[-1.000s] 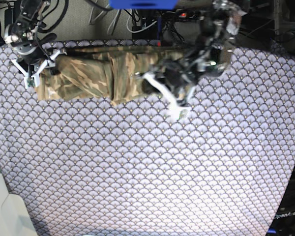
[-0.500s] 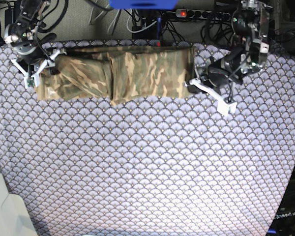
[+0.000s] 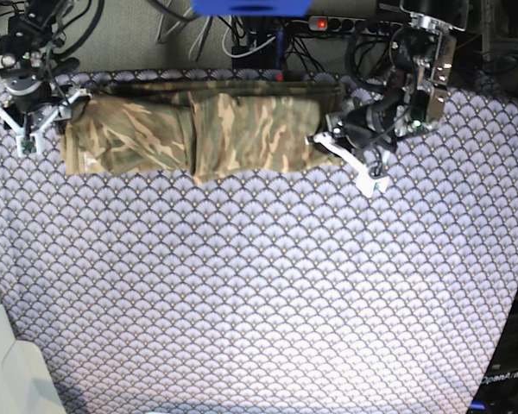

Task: Fold the T-shirt properly
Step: 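Release the fabric with the left gripper and reposition the right gripper on its end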

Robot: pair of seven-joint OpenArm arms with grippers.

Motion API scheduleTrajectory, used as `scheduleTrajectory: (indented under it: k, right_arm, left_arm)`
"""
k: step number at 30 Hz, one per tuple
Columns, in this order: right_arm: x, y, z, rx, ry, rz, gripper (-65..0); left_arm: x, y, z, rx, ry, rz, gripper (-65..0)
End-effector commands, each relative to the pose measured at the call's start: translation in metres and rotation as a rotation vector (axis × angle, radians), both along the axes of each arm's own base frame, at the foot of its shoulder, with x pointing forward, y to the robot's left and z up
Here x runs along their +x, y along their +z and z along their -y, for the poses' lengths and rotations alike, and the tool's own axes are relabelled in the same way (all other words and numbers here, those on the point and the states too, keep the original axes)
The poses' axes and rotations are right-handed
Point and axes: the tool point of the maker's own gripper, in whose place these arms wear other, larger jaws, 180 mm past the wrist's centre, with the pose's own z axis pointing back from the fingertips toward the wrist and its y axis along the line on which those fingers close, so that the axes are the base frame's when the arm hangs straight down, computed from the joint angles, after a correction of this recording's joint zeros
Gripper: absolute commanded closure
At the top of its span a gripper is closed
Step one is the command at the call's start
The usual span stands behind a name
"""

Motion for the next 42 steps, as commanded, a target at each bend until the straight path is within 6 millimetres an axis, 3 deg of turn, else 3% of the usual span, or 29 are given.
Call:
scheduleTrajectory:
  k: [1, 8, 13, 16, 20, 25, 38, 42]
  right_arm:
    - [0.011, 0.013, 0.003, -0.012, 0.005, 0.052, -28.0]
    - [0.015, 0.015, 0.015, 0.044, -0.028, -0.056, -29.1]
    - [0.021, 0.032, 0.018, 0.164, 0.022, -0.091, -39.8]
    - [0.025, 0.04, 0.01, 0.251, 0.076, -0.077, -41.1]
    - [0.023, 0.018, 0.001, 0.478, 0.084, -0.102, -41.1]
    - [0.028, -0.01, 0.016, 0.633, 0.006, -0.123, -41.3]
    - [0.027, -0.014, 0.018, 0.638, -0.005, -0.128, -41.5]
    - [0.027, -0.019, 0.007, 0.64, 0.031, -0.161, -41.5]
  left_arm:
    - [0.0, -0.003, -0.012, 0.065, -0.005, -0.008, -0.4]
    - [0.0, -0.003, -0.018, 0.091, -0.008, 0.001, -0.4]
    - [-0.001, -0.004, -0.018, 0.09, -0.008, -0.003, -0.4]
    - [-0.001, -0.004, -0.018, 0.09, -0.008, -0.003, -0.4]
    - [-0.001, -0.004, -0.018, 0.09, -0.008, -0.003, -0.4]
    - [-0.002, -0.004, -0.018, 0.09, -0.008, -0.004, -0.4]
    - [-0.002, -0.004, -0.017, 0.089, -0.009, -0.005, -0.4]
    - [-0.002, -0.004, -0.017, 0.089, -0.009, -0.004, -0.4]
